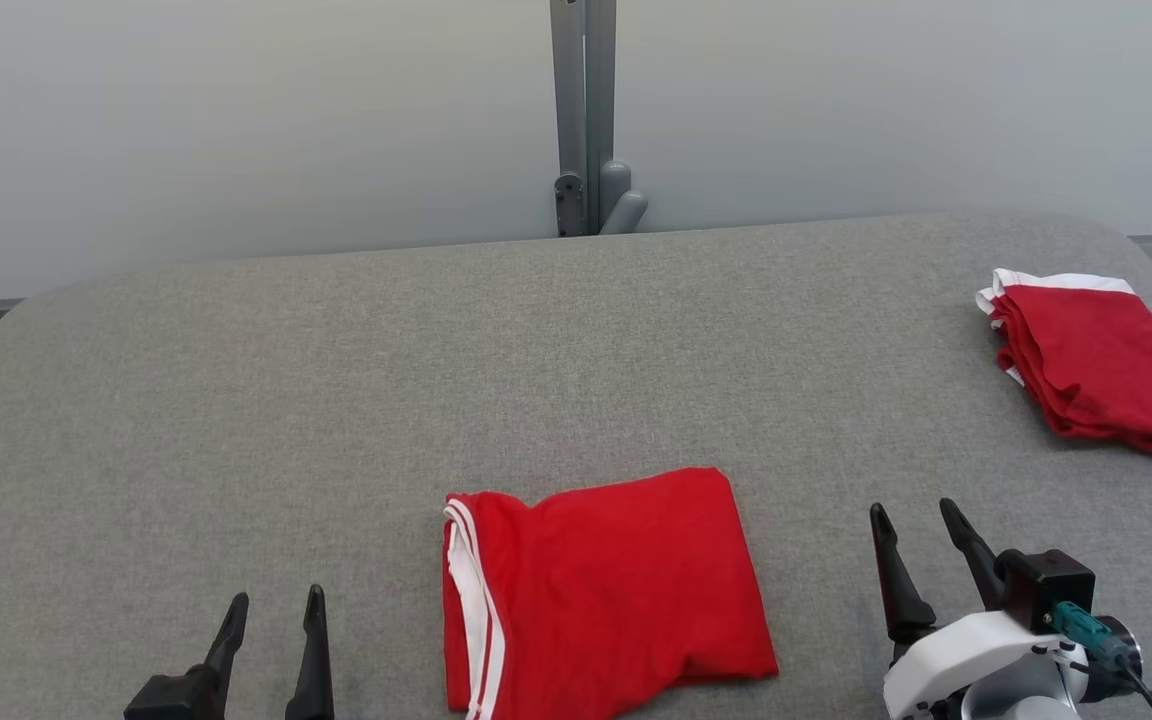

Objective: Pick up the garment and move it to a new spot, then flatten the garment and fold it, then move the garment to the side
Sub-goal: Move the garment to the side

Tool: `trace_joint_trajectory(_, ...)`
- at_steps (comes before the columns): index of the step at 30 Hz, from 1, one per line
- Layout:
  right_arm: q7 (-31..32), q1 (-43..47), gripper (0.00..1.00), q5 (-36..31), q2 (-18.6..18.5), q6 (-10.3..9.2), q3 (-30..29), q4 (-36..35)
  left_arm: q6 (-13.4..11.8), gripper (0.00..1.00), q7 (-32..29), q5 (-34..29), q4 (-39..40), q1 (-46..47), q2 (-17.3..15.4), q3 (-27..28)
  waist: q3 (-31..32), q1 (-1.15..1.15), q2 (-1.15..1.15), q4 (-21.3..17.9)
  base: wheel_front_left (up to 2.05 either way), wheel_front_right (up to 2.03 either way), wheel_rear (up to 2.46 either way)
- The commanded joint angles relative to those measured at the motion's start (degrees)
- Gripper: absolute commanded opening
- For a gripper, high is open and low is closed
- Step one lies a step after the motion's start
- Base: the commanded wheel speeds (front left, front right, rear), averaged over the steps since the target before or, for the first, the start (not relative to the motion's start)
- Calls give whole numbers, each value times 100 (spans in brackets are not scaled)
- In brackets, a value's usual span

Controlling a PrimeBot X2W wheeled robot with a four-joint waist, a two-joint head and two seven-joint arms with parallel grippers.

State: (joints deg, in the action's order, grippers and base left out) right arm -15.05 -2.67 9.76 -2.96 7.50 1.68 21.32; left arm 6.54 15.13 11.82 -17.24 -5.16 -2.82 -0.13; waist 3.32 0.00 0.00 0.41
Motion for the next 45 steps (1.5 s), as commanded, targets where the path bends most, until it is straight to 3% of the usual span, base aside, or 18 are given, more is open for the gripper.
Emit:
trace_joint_trajectory(1, -14, 55, 100, -3, -8, -3, -4, 2, -13, 100, -4, 15, 9, -60, -19, -20, -19, 0, 0, 11, 0, 0, 0)
trace_joint_trajectory(9, -14, -1, 100, -1, -3, -3, 64, 50, -36, 100, -4, 130, 34, 59, -19, -102, -177, 0, 0, 130, 0, 0, 0)
trace_joint_trajectory(15, -14, -176, 100, 306, -3, -3, 481, 393, 19, 100, -4, 256, -40, 177, -18, -313, -394, 0, 0, 347, 0, 0, 0)
trace_joint_trajectory(21, -15, -654, 100, 875, -10, -3, 1023, 1092, -11, 100, -4, 277, -82, 324, -19, -512, -686, 0, 0, 666, 0, 0, 0)
trace_joint_trajectory(32, -10, -1240, 100, 1083, -10, -3, 1112, 2312, -22, 100, -4, 194, -30, 481, -19, -642, -867, 0, 0, 1140, 0, 0, 0)
trace_joint_trajectory(33, 2, -1243, 98, 1144, -7, -3, 1183, 2412, -20, 100, -4, 196, -28, 470, -19, -648, -866, 0, 0, 1155, 0, 0, 0)
trace_joint_trajectory(34, 5, -1238, 44, 1220, -5, -3, 1251, 2473, -18, 100, -4, 204, -23, 461, -19, -646, -865, 0, 0, 1164, 0, 0, 0)
trace_joint_trajectory(35, 7, -1234, 0, 1296, 6, -3, 1319, 2508, -17, 100, -4, 226, -12, 448, -19, -639, -863, 0, 0, 1165, 0, 0, 0)
trace_joint_trajectory(41, -4, -1326, 0, 1412, -78, -8, 1214, 2225, -35, 100, -4, 360, 43, 366, -18, -609, -776, 0, 0, 972, 0, 0, 0)
trace_joint_trajectory(45, -8, -1252, 0, 1254, -107, -7, 913, 2013, -23, 100, -4, 240, 66, 312, -18, -609, -663, 0, 0, 585, 0, 0, 0)
